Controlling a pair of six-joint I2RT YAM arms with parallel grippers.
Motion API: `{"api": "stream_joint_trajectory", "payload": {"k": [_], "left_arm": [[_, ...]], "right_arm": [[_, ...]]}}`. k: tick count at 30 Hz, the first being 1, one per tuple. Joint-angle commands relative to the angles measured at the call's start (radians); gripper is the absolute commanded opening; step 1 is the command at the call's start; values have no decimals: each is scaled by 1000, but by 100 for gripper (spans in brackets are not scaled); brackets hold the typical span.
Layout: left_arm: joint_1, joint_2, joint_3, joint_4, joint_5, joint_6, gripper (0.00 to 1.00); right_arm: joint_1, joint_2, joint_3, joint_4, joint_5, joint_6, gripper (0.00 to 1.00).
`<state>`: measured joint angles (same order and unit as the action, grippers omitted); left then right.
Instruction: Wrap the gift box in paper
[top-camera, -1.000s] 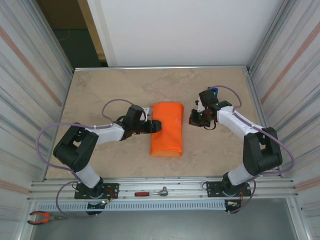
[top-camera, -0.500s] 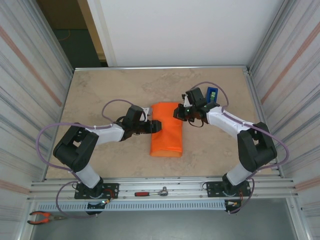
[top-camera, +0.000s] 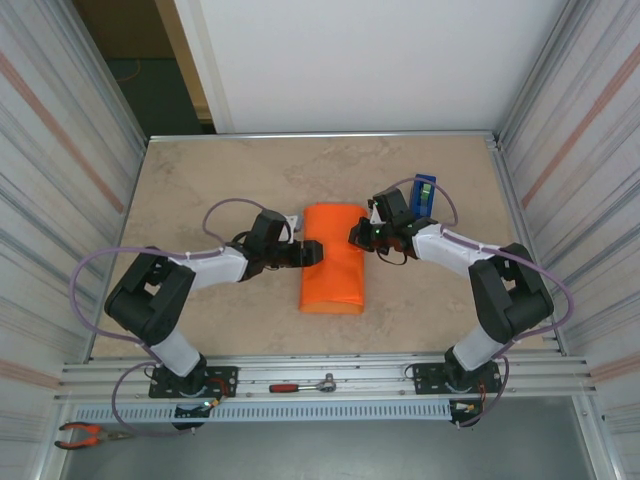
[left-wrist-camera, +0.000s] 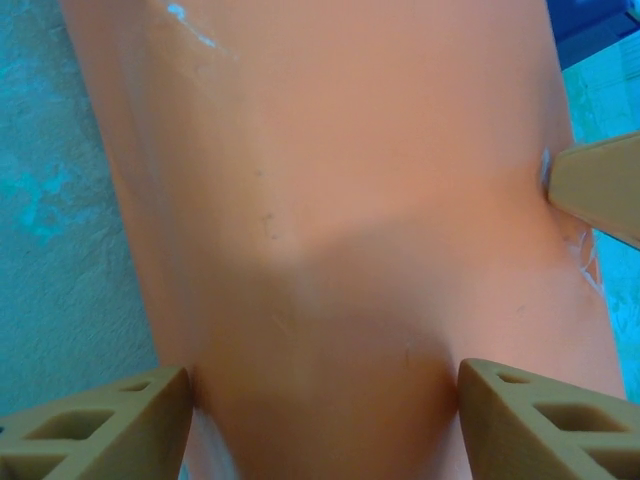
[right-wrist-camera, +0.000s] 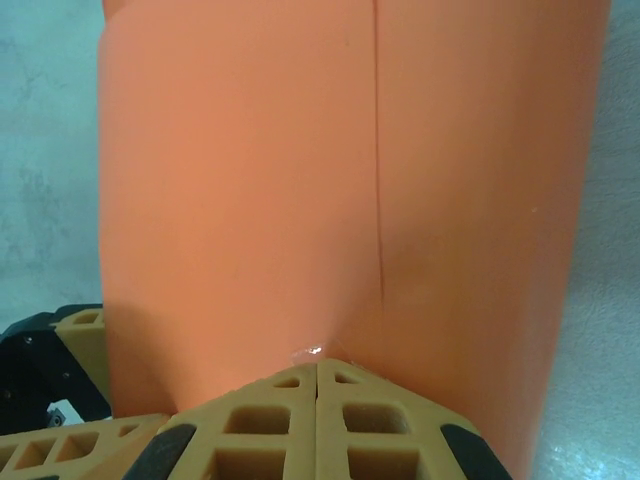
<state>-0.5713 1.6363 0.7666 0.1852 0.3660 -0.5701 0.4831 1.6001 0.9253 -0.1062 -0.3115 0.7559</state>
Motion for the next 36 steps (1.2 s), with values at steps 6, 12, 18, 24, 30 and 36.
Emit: {"api": "stream_joint_trajectory", "payload": {"k": [6, 12, 18, 24, 30, 36], "left_arm": [[95, -57, 88, -203, 71, 89, 76], [155, -14, 162, -202, 132, 105, 77], [172, 94, 273, -218, 159, 111, 77], [172, 158, 352, -244, 158, 124, 77], [172, 196, 379, -243, 153, 117, 77], [172, 215, 409, -245, 149, 118, 76]], "right_arm": [[-76, -99, 59, -65, -19, 1, 31], [-129, -86, 90, -111, -50, -27, 61], [-116, -18, 133, -116, -53, -31, 69], [-58, 1, 137, -72, -61, -15, 48], [9, 68, 162, -44, -56, -1, 27], [15, 124, 161, -26, -59, 11, 18]]}}
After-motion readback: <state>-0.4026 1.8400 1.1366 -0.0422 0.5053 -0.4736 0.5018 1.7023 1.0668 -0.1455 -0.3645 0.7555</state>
